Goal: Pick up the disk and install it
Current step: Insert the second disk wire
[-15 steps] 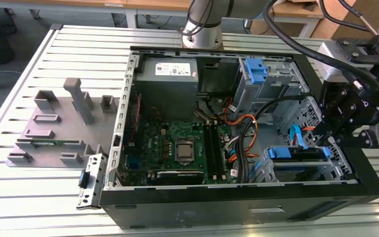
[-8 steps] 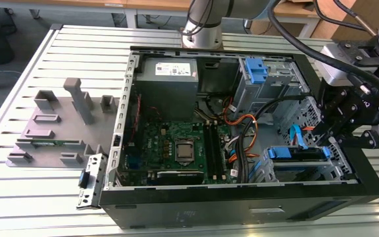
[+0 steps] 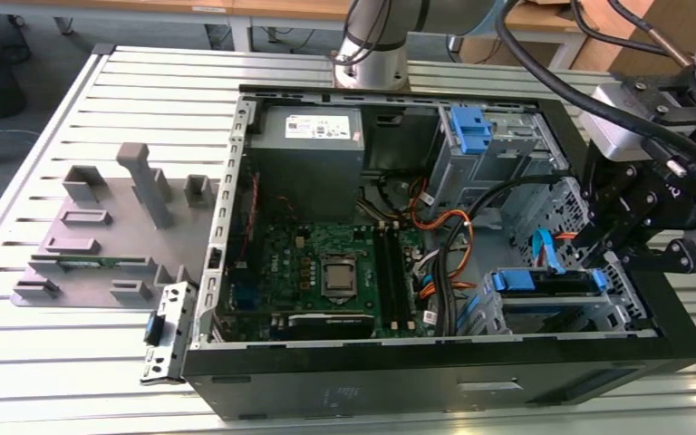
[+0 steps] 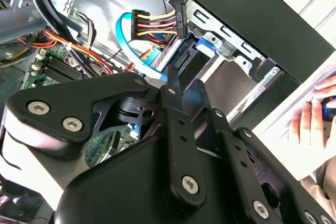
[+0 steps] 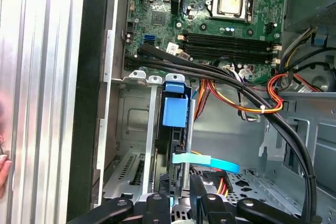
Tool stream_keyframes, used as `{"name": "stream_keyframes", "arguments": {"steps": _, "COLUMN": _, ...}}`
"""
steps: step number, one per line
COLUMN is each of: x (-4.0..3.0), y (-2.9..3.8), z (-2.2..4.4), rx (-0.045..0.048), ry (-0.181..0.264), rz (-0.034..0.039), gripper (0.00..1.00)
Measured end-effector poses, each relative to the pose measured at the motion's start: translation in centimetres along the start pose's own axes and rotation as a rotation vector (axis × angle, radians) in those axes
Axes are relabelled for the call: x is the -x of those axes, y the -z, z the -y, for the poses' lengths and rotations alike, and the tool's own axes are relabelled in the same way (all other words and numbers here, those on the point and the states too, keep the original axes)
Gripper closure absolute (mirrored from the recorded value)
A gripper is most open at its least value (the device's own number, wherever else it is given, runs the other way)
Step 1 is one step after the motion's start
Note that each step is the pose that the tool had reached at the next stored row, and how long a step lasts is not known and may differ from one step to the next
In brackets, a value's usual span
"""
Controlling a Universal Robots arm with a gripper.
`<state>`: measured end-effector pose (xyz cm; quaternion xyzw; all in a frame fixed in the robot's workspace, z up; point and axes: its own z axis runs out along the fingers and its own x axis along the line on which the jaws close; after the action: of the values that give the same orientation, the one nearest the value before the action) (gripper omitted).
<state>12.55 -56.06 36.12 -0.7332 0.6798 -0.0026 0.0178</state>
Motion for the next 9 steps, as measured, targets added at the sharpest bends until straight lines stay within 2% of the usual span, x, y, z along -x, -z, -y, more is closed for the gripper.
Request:
{"name": "stream_keyframes", "arguments": {"steps": 2, "x": 0.0, "y": 0.0, "z": 0.0, "rx": 0.0003, "ry": 0.013, "rz": 0.0005, "gripper": 0.71}}
{"name": "stream_keyframes", "arguments": {"steps": 5, "x": 0.0, "y": 0.0, "z": 0.0, "rx": 0.0012, "ry": 0.056, "rz": 0.0017, "gripper": 0.71}}
{"name": "stream_keyframes", "arguments": {"steps": 7, "x": 0.0, "y": 0.0, "z": 0.0, "rx": 0.0025, "ry": 0.121, "rz": 0.0036, "gripper": 0.71}}
{"name": "stream_keyframes", "arguments": {"steps": 9, "x": 0.0, "y": -0.01, "z": 0.0, "rx": 0.0031, "ry": 0.155, "rz": 0.0046, "gripper": 0.71}}
